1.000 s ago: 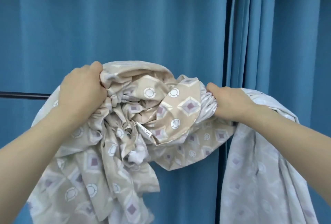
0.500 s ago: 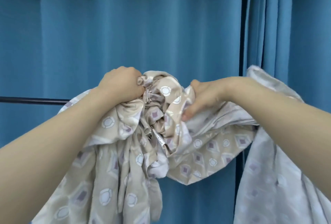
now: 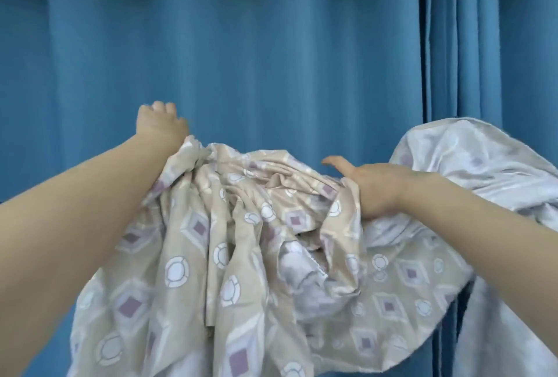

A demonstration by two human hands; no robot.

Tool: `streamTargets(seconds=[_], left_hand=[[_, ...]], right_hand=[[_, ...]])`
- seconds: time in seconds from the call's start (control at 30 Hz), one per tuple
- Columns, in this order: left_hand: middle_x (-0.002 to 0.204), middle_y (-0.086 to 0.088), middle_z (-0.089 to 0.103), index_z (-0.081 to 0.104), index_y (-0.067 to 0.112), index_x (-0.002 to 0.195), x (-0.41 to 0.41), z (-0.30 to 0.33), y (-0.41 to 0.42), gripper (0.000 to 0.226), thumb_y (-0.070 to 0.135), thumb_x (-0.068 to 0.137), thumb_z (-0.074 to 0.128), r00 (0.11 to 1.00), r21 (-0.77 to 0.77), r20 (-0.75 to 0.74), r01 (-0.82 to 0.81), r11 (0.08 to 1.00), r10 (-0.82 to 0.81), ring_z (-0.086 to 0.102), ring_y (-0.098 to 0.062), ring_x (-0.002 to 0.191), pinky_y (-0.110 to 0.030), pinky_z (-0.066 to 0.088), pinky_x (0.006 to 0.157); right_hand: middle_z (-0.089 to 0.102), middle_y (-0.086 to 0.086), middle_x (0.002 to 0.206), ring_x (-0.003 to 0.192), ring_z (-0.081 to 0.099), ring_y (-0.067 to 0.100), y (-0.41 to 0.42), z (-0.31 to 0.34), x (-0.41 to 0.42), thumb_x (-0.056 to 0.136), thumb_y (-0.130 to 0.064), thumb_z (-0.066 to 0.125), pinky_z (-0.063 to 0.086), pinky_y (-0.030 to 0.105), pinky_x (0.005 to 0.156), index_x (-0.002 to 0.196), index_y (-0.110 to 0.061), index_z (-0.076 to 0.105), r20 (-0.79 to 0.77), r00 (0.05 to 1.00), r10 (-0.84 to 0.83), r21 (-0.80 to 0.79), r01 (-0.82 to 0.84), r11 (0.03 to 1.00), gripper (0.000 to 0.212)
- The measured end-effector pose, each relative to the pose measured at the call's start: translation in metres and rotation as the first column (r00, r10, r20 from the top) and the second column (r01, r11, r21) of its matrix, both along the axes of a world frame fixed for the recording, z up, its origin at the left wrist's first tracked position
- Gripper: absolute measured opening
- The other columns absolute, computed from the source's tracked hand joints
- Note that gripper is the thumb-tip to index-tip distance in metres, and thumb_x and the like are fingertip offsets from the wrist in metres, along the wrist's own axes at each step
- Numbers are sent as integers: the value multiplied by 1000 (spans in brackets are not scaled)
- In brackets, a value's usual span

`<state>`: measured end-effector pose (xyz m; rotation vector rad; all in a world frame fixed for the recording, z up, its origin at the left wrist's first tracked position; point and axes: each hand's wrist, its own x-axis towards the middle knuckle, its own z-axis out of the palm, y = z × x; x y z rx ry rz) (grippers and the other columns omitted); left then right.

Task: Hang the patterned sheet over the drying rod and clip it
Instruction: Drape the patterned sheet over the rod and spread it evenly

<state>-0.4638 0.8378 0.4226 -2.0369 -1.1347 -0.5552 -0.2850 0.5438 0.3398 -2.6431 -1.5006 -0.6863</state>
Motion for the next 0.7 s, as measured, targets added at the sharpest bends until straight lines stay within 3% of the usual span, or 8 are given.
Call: streamTargets(seconds=[0.1,0.2,0.23,0.3,0.37,0.5,0.6,0.7], left_hand=[[99,-11,60,49,9,104,13,-15,-17,13,14,93,51,900,-292,273,413,863,-338,57,-31,93,-35,41,74],[90,0,67,55,20,89,-9,-23,-79,25,43,82,62,555,-386,582,832,398,-594,62,-24,87,-37,49,76],[100,6,67,57,28,95,-21,-32,-100,37,59,76,63,568,-466,513,814,347,-644,63,-18,94,-39,51,85],[130,12,50,44,43,123,-36,-61,-123,71,78,64,58,752,-520,67,587,621,-656,48,-16,123,-51,38,104],[140,2,38,26,35,139,-41,-88,-121,78,66,73,55,829,-235,-187,483,843,-527,36,-26,133,-65,24,108],[107,-5,60,52,24,114,-43,-88,-92,36,15,80,47,844,138,-66,536,833,-532,57,-29,98,-43,41,87],[93,-3,65,47,27,83,-52,-66,-66,13,14,87,47,869,182,-24,490,853,-494,59,-27,84,-36,35,77],[108,3,67,57,26,89,-61,-40,-33,15,27,95,43,990,97,-67,134,986,-127,61,-22,106,-38,32,94]], right_hand=[[56,-10,92,94,60,20,10,-1,-5,78,-64,53,47,35,73,107,-27,43,157,982,-104,-81,118,990,48],[58,-6,102,93,60,20,17,-3,-12,85,-53,49,47,33,71,84,-26,42,236,970,-52,-86,74,994,28],[57,-6,103,95,60,20,19,-4,-13,86,-52,48,45,32,70,86,-25,42,246,969,-28,-63,45,997,27],[56,-6,103,97,60,20,22,-8,-13,86,-53,49,40,31,71,93,-25,42,267,964,17,-8,-15,1000,29],[56,-4,104,97,58,21,25,-12,-13,85,-53,50,39,32,73,98,-25,45,306,950,58,33,-71,997,31],[59,-3,102,96,60,23,20,-20,-8,84,-50,50,41,33,75,96,-25,46,349,934,72,88,-109,990,28],[61,-4,103,96,61,22,15,-22,-4,87,-50,49,41,33,74,97,-25,49,342,939,21,88,-55,995,27],[61,-2,103,96,61,23,15,-22,-6,89,-46,48,46,37,81,99,-22,51,337,941,36,71,-64,995,27]])
